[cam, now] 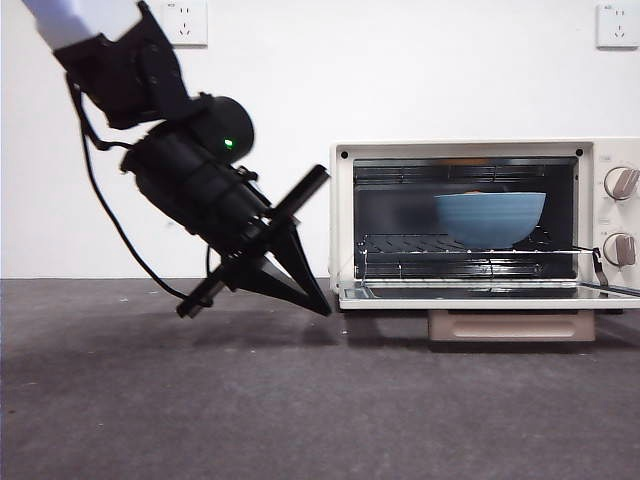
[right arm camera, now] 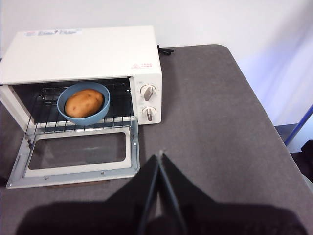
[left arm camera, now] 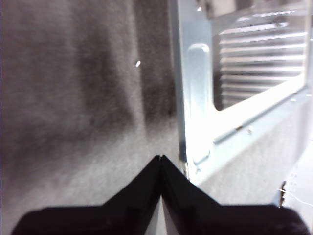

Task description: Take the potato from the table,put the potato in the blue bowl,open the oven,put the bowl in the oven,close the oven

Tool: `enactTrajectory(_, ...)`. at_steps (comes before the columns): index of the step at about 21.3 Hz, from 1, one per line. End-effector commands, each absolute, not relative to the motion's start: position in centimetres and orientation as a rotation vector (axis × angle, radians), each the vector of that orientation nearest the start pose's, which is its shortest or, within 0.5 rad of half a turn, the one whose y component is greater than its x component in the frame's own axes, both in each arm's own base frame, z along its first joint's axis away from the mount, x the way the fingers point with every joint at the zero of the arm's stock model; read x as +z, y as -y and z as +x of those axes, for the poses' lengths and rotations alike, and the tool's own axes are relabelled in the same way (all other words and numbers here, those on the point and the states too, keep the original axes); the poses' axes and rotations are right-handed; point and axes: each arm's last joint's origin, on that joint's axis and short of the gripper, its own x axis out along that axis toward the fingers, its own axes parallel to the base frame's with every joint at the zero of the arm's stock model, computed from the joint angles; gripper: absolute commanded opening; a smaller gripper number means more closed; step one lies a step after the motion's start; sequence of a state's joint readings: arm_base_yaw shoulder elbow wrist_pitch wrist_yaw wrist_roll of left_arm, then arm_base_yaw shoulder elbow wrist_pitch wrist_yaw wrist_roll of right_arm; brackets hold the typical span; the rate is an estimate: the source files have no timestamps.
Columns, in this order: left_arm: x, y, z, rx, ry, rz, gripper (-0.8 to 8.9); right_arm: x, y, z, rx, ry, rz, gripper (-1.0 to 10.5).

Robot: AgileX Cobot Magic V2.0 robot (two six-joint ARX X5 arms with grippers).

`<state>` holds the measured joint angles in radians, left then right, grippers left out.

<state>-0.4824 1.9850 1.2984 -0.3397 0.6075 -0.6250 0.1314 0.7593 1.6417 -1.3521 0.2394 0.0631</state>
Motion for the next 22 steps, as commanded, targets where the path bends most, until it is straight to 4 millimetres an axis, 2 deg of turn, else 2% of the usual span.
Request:
enactTrajectory(1,15.2,20.8,34.4,-0.554,-1.377,-0.571,-0.05,46.7,0.4,2.4,-0.121,-0.473,-0.033,-0.1)
enactTrajectory(9,15.3,22.2,33.9,-0.576,-1.361,-0.575,-0.06,46.8,0.4,2.4,-0.121,-0.463,-0.030,-0.1)
enactTrajectory(22,16.6,23.4,34.6,-0.688,-1.317,-0.764,-0.06,46.8,0.4,2.4,-0.124,-0.469,-0.017,-0.1)
